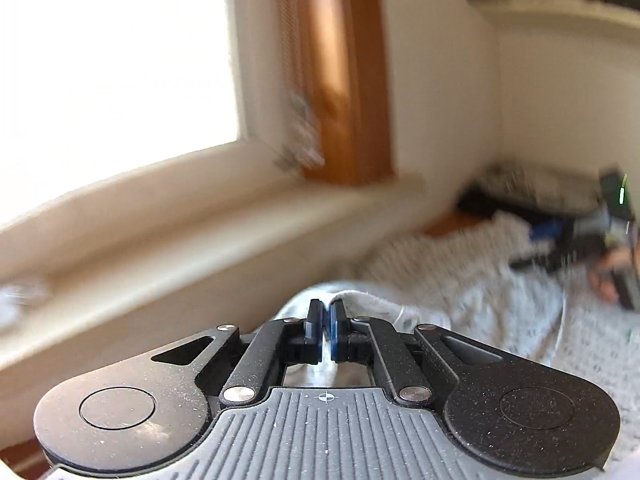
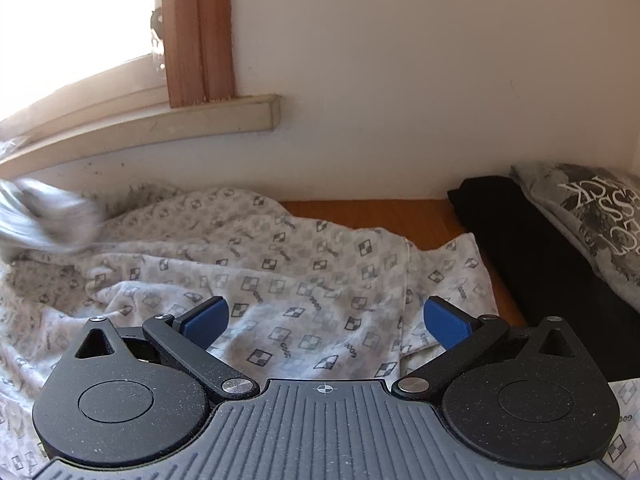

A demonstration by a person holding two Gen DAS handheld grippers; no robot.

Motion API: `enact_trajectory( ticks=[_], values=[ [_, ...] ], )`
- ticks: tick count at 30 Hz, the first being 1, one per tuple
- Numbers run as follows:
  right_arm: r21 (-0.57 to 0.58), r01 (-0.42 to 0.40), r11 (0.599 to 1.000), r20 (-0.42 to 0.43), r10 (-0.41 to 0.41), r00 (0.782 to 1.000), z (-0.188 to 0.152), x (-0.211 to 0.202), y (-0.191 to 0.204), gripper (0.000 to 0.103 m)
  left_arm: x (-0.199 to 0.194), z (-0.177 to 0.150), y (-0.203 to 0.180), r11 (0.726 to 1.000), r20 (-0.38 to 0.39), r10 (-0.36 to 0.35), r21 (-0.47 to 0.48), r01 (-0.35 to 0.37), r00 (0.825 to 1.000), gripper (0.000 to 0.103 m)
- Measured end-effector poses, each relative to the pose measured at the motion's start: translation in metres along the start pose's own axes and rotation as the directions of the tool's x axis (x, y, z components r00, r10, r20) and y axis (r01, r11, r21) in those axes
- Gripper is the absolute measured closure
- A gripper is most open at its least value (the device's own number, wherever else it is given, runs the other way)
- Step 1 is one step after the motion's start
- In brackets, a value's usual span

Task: Fold clothes

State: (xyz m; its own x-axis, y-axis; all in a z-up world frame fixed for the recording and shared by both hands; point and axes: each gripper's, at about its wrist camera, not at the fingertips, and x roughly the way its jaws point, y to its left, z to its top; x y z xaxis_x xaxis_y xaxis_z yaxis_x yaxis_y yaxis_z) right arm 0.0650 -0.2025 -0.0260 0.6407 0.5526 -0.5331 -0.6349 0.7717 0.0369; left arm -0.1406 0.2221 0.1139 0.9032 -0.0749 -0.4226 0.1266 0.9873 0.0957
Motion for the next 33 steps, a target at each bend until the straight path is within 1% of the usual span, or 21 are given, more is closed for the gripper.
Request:
enact_trajectory(
  ticks=[1, 4, 5, 8, 9, 10, 11, 13, 16, 18, 22, 24, 28, 31, 32, 33],
  values=[
    [-0.003, 0.004, 1.000, -0.003, -0.004, 1.000, 0.000, 0.001, 0.001, 0.000, -0.015, 0.001, 0.015, 1.000, 0.009, 0.011, -0.011, -0.011, 1.000, 0.099],
    [-0.016, 0.009, 1.000, -0.010, -0.009, 1.000, -0.001, 0.001, 0.003, 0.000, -0.048, -0.003, 0.058, 0.996, -0.013, 0.078, -0.038, -0.079, 0.997, 0.099],
    [-0.018, 0.010, 1.000, -0.010, -0.010, 1.000, -0.001, 0.002, 0.003, 0.000, -0.057, -0.008, 0.070, 0.992, -0.026, 0.111, -0.052, -0.112, 0.994, 0.099],
    [-0.015, 0.010, 1.000, -0.010, -0.010, 1.000, -0.002, 0.002, 0.002, 0.000, -0.070, -0.022, 0.094, 0.979, -0.062, 0.178, -0.091, -0.183, 0.982, 0.099],
    [-0.013, 0.009, 1.000, -0.011, -0.009, 1.000, -0.002, 0.002, 0.001, 0.000, -0.074, -0.027, 0.099, 0.974, -0.073, 0.196, -0.104, -0.203, 0.978, 0.093],
    [-0.010, 0.009, 1.000, -0.012, -0.009, 1.000, -0.002, 0.002, 0.001, 0.000, -0.076, -0.031, 0.104, 0.968, -0.084, 0.212, -0.115, -0.221, 0.974, 0.090],
    [-0.008, 0.008, 1.000, -0.013, -0.008, 1.000, -0.002, 0.003, 0.001, 0.000, -0.075, -0.034, 0.104, 0.968, -0.088, 0.210, -0.120, -0.219, 0.974, 0.087],
    [-0.009, 0.010, 1.000, -0.015, -0.010, 1.000, -0.002, 0.003, 0.000, 0.000, -0.073, -0.039, 0.104, 0.968, -0.097, 0.204, -0.127, -0.215, 0.974, 0.088],
    [-0.016, 0.015, 1.000, -0.013, -0.015, 1.000, -0.002, 0.003, 0.002, 0.000, -0.051, -0.041, 0.086, 0.977, -0.115, 0.168, -0.114, -0.181, 0.979, 0.086],
    [-0.019, 0.017, 1.000, -0.012, -0.018, 1.000, -0.002, 0.003, 0.003, 0.000, -0.036, -0.042, 0.074, 0.982, -0.128, 0.145, -0.105, -0.158, 0.981, 0.067],
    [-0.033, 0.020, 0.999, -0.014, -0.020, 1.000, -0.002, 0.003, 0.005, 0.000, -0.004, -0.042, 0.049, 0.990, -0.153, 0.090, -0.090, -0.105, 0.984, 0.056],
    [-0.040, 0.021, 0.999, -0.012, -0.022, 1.000, -0.003, 0.003, 0.007, 0.000, 0.020, -0.038, 0.033, 0.995, -0.164, 0.054, -0.079, -0.068, 0.985, 0.047],
    [-0.040, 0.020, 0.999, 0.000, -0.020, 1.000, -0.003, 0.001, 0.007, 0.000, 0.064, -0.034, 0.007, 0.999, -0.198, 0.006, -0.046, -0.016, 0.980, 0.045],
    [-0.028, 0.014, 1.000, 0.009, -0.014, 1.000, -0.003, -0.001, 0.005, 0.000, 0.091, -0.029, -0.007, 1.000, -0.220, 0.014, -0.002, -0.015, 0.975, 0.046],
    [-0.024, 0.013, 1.000, 0.011, -0.013, 1.000, -0.003, -0.002, 0.005, 0.000, 0.097, -0.028, -0.010, 1.000, -0.228, 0.023, 0.015, -0.020, 0.973, 0.047],
    [-0.020, 0.012, 1.000, 0.012, -0.012, 1.000, -0.003, -0.002, 0.004, 0.000, 0.102, -0.027, -0.011, 0.999, -0.238, 0.034, 0.030, -0.027, 0.971, 0.058]
  ],
)
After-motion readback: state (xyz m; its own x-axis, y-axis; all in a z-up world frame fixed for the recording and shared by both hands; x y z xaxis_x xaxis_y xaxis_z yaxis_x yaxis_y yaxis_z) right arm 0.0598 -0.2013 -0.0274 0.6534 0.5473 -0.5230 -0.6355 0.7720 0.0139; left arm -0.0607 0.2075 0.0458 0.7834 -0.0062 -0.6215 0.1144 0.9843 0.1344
